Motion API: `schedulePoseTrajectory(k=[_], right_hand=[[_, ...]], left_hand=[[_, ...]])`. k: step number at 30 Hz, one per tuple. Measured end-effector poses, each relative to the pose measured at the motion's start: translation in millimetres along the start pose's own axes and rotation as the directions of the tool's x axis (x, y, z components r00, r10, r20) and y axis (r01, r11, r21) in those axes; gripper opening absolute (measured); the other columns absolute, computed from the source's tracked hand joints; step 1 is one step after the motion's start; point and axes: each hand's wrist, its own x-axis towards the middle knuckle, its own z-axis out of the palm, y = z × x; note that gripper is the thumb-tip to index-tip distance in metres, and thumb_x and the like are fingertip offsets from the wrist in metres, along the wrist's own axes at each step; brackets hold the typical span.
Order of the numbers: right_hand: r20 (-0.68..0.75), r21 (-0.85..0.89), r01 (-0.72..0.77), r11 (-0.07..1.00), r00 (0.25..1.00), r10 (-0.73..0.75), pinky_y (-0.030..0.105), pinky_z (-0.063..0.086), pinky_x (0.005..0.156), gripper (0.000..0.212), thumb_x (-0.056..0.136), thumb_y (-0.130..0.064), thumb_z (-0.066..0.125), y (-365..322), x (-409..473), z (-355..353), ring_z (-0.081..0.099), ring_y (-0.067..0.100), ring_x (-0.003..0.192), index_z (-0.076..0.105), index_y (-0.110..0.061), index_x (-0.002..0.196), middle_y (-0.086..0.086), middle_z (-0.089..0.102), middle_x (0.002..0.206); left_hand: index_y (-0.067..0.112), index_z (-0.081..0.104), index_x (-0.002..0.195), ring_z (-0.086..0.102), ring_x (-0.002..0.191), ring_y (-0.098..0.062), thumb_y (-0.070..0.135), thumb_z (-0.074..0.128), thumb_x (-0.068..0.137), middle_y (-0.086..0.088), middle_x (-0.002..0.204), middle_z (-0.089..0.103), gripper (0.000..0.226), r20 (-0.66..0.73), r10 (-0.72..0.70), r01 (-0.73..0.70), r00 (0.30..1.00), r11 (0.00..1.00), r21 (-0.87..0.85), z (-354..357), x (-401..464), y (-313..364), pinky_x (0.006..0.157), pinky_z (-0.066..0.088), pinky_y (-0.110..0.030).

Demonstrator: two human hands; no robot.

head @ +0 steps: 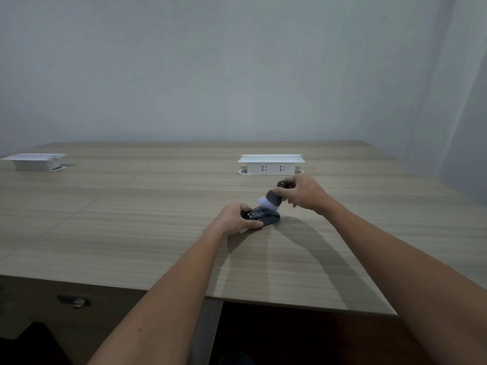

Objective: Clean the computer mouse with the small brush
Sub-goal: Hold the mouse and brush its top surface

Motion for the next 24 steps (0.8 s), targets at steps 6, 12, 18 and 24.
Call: schedulePoseTrajectory(k=[6,12,18,24], right_hand=[[-0.039,-0.241,0.011,0.970,0.999,-0.021,0.030,0.033,0.052,0.033,0.080,-0.012,0.065,-2,5,6,0.041,0.022,0.054,0.046,-0.006,0.053,0.007,0.045,0.054],[0.058,-0.179,0.003,0.984,0.998,0.007,0.025,0.041,0.043,0.026,0.082,-0.017,0.066,-14,12,12,0.049,0.017,0.047,0.060,0.001,0.065,0.009,0.058,0.056],[0.063,-0.167,0.029,0.985,0.998,-0.019,0.022,0.039,0.042,0.027,0.084,-0.017,0.067,-22,17,17,0.049,0.017,0.049,0.060,0.000,0.065,0.007,0.055,0.055],[0.029,-0.265,-0.035,0.964,0.999,0.044,0.026,0.034,0.044,0.033,0.082,-0.011,0.063,-31,26,16,0.049,0.026,0.055,0.047,-0.003,0.054,0.011,0.050,0.055]], left_hand=[[0.016,0.075,0.108,0.067,0.084,-0.014,0.034,0.085,0.073,-0.002,0.098,0.077,0.041,-0.004,-0.002,0.002,1.000,0.998,-0.062,-1,-2,-1,0.068,0.049,-0.025],[0.017,0.076,0.107,0.069,0.086,-0.015,0.036,0.086,0.070,-0.001,0.096,0.078,0.043,-0.015,-0.014,0.013,1.000,0.997,-0.079,0,0,-2,0.069,0.052,-0.029],[0.015,0.076,0.108,0.072,0.095,-0.018,0.032,0.088,0.068,-0.001,0.097,0.078,0.045,-0.026,-0.039,0.037,0.999,0.995,-0.098,1,2,-2,0.077,0.053,-0.028],[0.013,0.078,0.098,0.073,0.093,-0.023,0.030,0.091,0.063,-0.006,0.094,0.078,0.042,-0.041,-0.078,0.072,0.996,0.990,-0.123,2,7,-4,0.083,0.056,-0.037]])
